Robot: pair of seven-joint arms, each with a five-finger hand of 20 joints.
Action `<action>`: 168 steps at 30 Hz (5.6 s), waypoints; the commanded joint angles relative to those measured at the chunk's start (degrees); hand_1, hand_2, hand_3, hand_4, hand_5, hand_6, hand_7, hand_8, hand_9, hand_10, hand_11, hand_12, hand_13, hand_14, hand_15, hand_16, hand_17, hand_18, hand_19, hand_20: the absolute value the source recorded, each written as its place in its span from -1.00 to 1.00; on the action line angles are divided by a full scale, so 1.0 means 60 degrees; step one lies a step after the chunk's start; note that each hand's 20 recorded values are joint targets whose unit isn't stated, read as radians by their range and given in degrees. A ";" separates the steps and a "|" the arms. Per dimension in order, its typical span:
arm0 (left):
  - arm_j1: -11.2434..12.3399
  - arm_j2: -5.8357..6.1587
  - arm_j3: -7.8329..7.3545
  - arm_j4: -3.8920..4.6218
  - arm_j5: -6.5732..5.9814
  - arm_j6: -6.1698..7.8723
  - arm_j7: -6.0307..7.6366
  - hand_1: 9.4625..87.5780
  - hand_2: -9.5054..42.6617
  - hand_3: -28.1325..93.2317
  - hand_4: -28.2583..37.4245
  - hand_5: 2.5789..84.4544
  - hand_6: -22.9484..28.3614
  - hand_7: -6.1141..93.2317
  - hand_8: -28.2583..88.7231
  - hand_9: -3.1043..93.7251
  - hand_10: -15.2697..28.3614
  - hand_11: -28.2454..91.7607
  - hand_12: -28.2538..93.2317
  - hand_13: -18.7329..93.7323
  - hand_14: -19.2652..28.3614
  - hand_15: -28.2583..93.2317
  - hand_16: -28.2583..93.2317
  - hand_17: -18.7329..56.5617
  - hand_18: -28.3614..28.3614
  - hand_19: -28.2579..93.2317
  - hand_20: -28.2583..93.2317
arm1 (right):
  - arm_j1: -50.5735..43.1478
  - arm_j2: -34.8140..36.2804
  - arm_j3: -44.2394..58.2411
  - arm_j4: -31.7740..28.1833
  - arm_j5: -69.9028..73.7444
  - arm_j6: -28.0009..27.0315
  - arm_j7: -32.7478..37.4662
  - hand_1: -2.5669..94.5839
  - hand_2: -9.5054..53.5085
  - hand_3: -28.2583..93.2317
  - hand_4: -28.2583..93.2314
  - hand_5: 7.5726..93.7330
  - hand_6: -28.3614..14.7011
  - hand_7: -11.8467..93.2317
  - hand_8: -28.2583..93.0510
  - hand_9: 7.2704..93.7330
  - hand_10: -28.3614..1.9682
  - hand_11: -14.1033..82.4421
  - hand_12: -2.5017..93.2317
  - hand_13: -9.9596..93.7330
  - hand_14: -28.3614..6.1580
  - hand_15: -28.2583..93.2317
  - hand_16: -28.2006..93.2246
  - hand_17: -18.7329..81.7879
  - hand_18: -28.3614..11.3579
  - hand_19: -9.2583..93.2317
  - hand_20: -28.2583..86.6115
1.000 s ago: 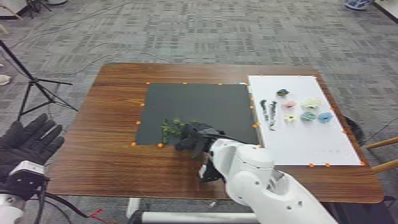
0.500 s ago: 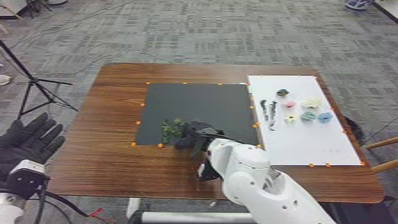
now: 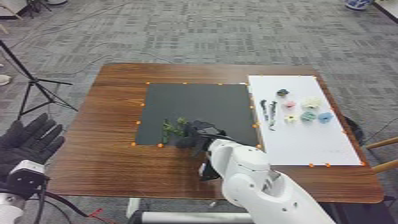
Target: Arrange flowers
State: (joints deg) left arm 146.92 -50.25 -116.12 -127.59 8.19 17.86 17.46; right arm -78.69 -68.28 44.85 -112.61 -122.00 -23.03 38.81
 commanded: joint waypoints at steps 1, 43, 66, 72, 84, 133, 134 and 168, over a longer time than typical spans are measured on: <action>0.0124 -0.0080 -0.0049 -0.0030 0.0017 -0.0007 -0.0034 -0.55 -0.06 0.61 -0.94 -0.10 0.23 -0.69 -0.63 -0.27 0.34 -0.28 -0.31 -0.27 0.38 -0.15 -0.54 -0.58 0.39 -0.24 -0.33 | -0.0108 0.0172 0.0153 -0.0460 -0.0242 0.0546 -0.0189 -0.36 -0.46 0.63 -0.83 0.16 0.06 -0.61 -0.70 0.06 -0.85 -0.30 -0.57 0.09 -0.78 0.74 -0.09 -0.24 -1.00 0.58 0.14; 0.0406 -0.0204 -0.0119 -0.0184 -0.0082 -0.0002 0.0323 -0.55 -0.07 0.62 -0.96 -0.09 0.22 -0.68 -0.64 -0.27 0.34 -0.27 -0.31 -0.27 0.37 -0.15 -0.54 -0.58 0.39 -0.25 -0.33 | -0.2253 0.3119 0.4560 -0.0111 -0.0714 0.3692 0.0929 -0.21 -0.95 0.67 -0.92 0.03 -0.12 -0.59 -0.71 -0.06 -0.56 -0.33 -0.65 0.08 -0.63 0.72 -0.16 -0.22 -1.00 0.65 0.09; 0.0314 -0.0259 0.0107 -0.0168 -0.0060 0.0016 0.0209 -0.55 -0.07 0.62 -0.96 -0.10 0.22 -0.67 -0.64 -0.27 0.33 -0.27 -0.31 -0.27 0.37 -0.15 -0.54 -0.58 0.39 -0.25 -0.33 | -0.0373 0.2510 0.2161 0.1885 -0.1338 0.3484 0.1303 -0.01 -1.00 0.58 -1.00 0.49 0.10 -0.40 -0.67 0.37 -0.32 -0.04 -0.47 0.27 -0.39 0.75 0.01 -0.10 -1.00 0.73 0.18; 0.0262 -0.0263 0.0100 -0.0156 -0.0048 -0.0003 0.0136 -0.55 -0.07 0.62 -0.96 -0.10 0.22 -0.68 -0.64 -0.27 0.34 -0.27 -0.31 -0.27 0.37 -0.15 -0.54 -0.57 0.39 -0.25 -0.33 | -0.0186 0.2500 0.1845 0.2069 -0.1657 0.4385 0.1412 0.24 -1.00 0.52 -0.99 0.64 0.17 -0.18 -0.36 0.57 -0.10 -0.14 0.01 0.35 -0.31 0.75 0.07 -0.04 -1.00 0.77 0.18; 0.0436 -0.0330 0.0036 -0.0210 -0.0086 -0.0015 0.0229 -0.56 -0.07 0.62 -0.96 -0.10 0.22 -0.68 -0.64 -0.27 0.34 -0.27 -0.31 -0.27 0.37 -0.15 -0.54 -0.58 0.39 -0.25 -0.33 | -0.0553 0.2796 0.2226 0.1060 -0.1954 0.5769 0.1523 0.22 -1.00 0.64 -0.93 0.67 0.21 -0.15 -0.21 0.64 -0.10 -0.20 0.12 0.39 -0.32 0.74 0.08 -0.02 -1.00 0.77 0.19; 0.0259 -0.0288 0.0144 -0.0121 -0.0040 0.0001 0.0017 -0.54 -0.11 0.62 -0.95 -0.10 0.22 -0.68 -0.64 -0.27 0.34 -0.27 -0.31 -0.27 0.36 -0.14 -0.54 -0.58 0.39 -0.25 -0.33 | -0.0420 0.2173 0.1462 0.2073 -0.2433 0.6254 0.0922 0.39 -1.00 0.64 -0.99 0.62 0.32 0.02 -0.23 0.82 0.25 -0.28 0.18 0.62 0.14 0.57 0.28 0.11 -1.00 0.79 0.20; 0.0258 -0.0289 0.0130 -0.0119 -0.0022 0.0001 -0.0020 -0.54 -0.11 0.62 -0.95 -0.10 0.22 -0.68 -0.64 -0.27 0.33 -0.27 -0.31 -0.28 0.37 -0.15 -0.54 -0.58 0.39 -0.25 -0.33 | -0.0439 0.2201 0.1487 0.1960 -0.2344 0.6410 0.0631 0.39 -1.00 0.65 -0.99 0.62 0.32 0.02 -0.23 0.82 0.26 -0.28 0.18 0.61 0.14 0.57 0.28 0.11 -1.00 0.79 0.20; 0.0183 0.0093 0.0160 -0.0047 -0.0185 -0.0040 0.0189 -0.54 -0.10 0.62 -0.95 -0.10 0.22 -0.68 -0.64 -0.27 0.33 -0.27 -0.31 -0.28 0.36 -0.14 -0.54 -0.58 0.39 -0.25 -0.33 | -0.0293 0.2036 -0.0469 0.0857 -0.2053 0.5471 0.0136 0.37 -1.00 0.64 -0.97 0.60 0.34 0.04 -0.25 0.81 0.28 -0.28 0.19 0.60 0.14 0.58 0.28 0.09 -0.98 0.77 0.20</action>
State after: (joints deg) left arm 147.47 -50.01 -115.36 -127.88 7.75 17.84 17.94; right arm -81.96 -55.17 43.29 -109.02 -133.06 10.08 40.38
